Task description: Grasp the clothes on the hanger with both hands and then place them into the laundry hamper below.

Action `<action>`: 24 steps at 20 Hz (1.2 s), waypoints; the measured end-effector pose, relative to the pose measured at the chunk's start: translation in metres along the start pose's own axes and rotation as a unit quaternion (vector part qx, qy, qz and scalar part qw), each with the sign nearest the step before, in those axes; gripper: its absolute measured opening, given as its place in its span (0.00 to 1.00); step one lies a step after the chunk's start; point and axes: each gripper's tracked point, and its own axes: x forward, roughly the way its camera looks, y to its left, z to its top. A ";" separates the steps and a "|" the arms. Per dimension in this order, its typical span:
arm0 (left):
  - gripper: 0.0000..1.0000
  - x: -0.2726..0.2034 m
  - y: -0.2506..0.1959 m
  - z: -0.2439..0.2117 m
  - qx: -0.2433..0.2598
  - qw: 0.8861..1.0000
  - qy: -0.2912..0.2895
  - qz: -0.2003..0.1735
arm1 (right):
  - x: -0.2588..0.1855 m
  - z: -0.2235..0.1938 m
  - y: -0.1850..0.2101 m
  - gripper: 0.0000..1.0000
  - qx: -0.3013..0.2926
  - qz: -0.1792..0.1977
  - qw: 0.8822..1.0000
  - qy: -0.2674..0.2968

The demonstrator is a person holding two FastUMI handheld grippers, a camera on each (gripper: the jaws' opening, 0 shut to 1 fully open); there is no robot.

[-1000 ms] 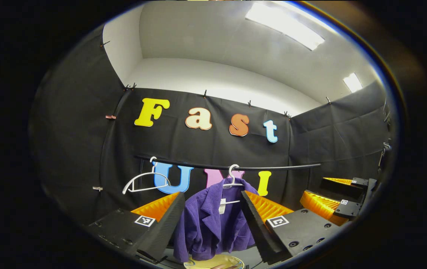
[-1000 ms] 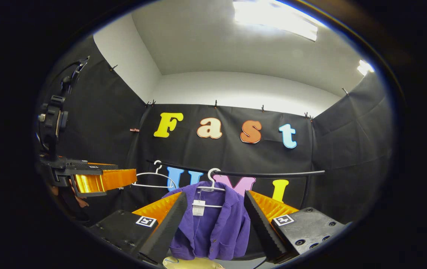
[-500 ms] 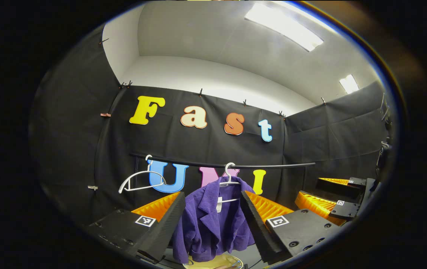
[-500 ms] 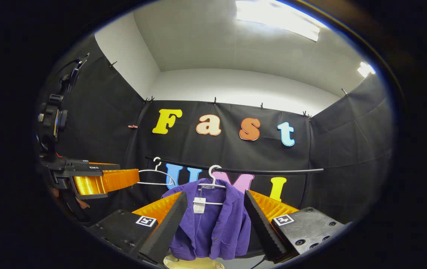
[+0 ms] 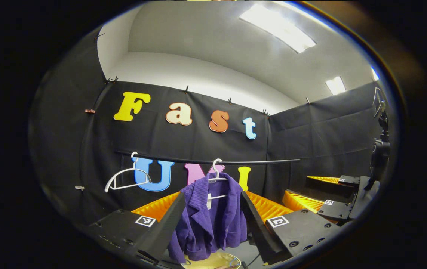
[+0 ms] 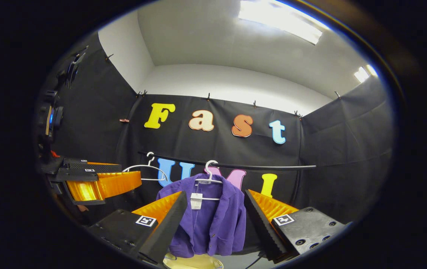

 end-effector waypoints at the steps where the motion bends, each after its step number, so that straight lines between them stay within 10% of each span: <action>1: 0.92 0.002 0.003 -0.004 -0.001 1.000 0.003 0.000 | 0.001 -0.001 0.000 0.97 -0.003 -0.002 1.000 0.001; 24: 0.92 0.170 0.034 -0.139 -0.019 0.991 0.069 0.117 | 0.196 -0.153 -0.053 0.97 0.047 0.083 0.993 0.068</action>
